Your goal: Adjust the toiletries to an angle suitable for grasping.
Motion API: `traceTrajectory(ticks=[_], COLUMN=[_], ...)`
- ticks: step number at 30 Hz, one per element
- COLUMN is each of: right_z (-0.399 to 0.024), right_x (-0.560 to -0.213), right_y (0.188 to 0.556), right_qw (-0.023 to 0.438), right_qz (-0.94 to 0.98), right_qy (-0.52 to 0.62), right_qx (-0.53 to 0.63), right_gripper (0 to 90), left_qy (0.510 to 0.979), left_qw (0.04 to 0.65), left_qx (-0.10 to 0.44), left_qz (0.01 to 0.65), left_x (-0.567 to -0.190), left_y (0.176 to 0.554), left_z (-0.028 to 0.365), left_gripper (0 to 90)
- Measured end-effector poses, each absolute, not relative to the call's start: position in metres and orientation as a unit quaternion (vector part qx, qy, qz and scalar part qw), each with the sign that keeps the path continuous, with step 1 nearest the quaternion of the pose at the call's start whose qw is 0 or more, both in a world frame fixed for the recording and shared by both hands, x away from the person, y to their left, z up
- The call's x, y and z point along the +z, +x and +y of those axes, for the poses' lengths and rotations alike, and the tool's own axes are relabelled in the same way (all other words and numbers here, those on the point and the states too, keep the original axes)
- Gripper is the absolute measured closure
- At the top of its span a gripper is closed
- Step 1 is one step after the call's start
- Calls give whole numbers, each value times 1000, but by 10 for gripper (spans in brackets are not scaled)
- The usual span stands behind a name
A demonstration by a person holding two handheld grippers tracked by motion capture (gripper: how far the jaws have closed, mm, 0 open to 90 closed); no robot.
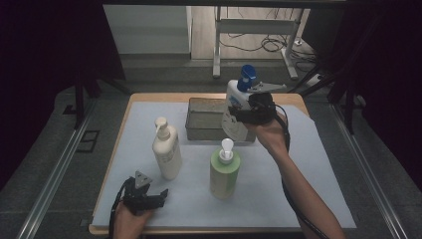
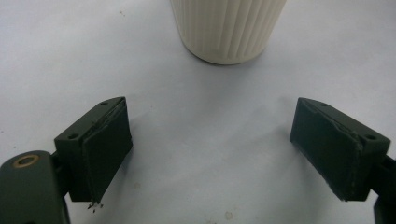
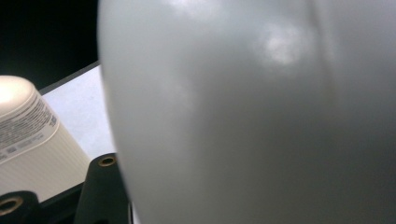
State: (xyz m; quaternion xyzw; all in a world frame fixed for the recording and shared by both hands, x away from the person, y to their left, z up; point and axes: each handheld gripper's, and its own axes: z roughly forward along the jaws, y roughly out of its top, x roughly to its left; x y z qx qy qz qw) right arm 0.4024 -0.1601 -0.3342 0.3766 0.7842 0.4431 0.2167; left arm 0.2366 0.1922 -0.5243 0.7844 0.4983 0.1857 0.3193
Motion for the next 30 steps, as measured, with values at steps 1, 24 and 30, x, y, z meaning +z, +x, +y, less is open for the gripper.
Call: traceTrajectory(ticks=[1,24,30], right_z=[-159,-129,-125], right_x=[-334,-344,-347], right_y=[404,445,454], right_qw=[217,228,232], right_qz=[784,773,771], right_qy=[377,397,400], right_qx=[443,440,438], right_gripper=[404,405,405], left_qy=[784,785,785], left_qw=[319,319,319], left_qx=[186,184,185], left_qz=[498,498,498], left_x=[-524,-524,-524], left_y=[237,237,237], left_z=[192,192,192], left_gripper=[123,123,123])
